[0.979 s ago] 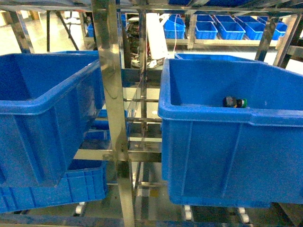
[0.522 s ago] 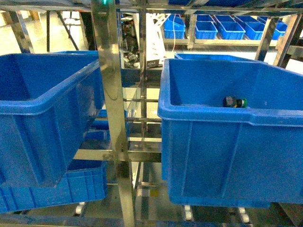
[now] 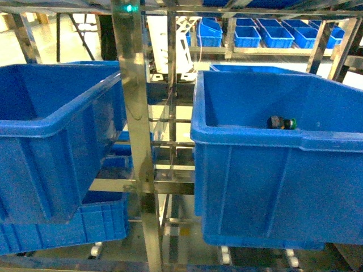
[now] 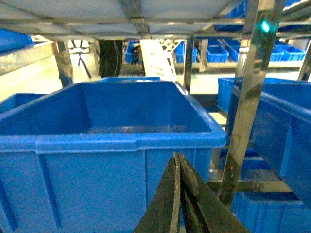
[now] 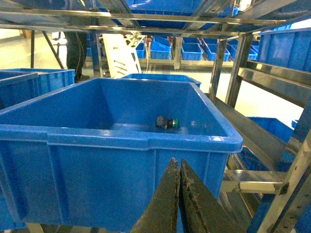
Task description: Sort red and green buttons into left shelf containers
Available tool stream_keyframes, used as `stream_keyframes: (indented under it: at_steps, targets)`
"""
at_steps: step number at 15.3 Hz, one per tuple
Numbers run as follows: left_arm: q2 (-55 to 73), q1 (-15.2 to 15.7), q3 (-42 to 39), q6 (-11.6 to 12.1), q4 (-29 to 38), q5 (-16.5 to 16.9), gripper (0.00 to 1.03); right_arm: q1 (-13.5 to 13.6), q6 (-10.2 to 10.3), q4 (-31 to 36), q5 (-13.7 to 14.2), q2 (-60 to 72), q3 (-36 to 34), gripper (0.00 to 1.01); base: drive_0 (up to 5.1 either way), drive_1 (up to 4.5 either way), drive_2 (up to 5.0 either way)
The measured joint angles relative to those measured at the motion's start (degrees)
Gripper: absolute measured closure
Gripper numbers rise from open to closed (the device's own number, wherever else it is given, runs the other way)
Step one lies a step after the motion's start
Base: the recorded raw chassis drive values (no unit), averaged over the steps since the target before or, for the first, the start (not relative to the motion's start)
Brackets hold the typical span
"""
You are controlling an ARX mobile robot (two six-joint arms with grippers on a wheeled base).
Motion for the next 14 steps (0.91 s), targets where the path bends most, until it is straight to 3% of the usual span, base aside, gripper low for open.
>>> stream_keyframes:
  at_steps: [2,3,7,8,14]
  targets:
    - [0.0,0.0,-0.2,0.0,-0.6,0.6,1.01,0.0,0.0,-3.0,0.0,-2.5,0.0,0.99,0.0,0.00,0.0]
    - [0.0,0.0,-0.2,0.0,-0.9,0.4,1.01,0.0,0.0,-11.7,0.0,-8.8,0.0,0.99,0.0,0.00,0.0]
    - [0.0,0.0,-0.2,-0.1,-0.8,0.4,1.01,0.0,0.0,-11.5,0.0,-11.0,0.0,0.99,0.0,0.00,0.0]
    - [0.0,0.0,-0.2,-0.1,-0.7,0.4,0.94,0.0,0.0,-11.5,0.0,-11.0,0.0,0.92,0.0,0.00,0.0]
    - [0.0,0.0,-0.2,-0.1,-0.7,0.4,0.16,0.0,0.0,-11.5,0.0,-11.0,0.0,0.14,0.0,0.00,0.0]
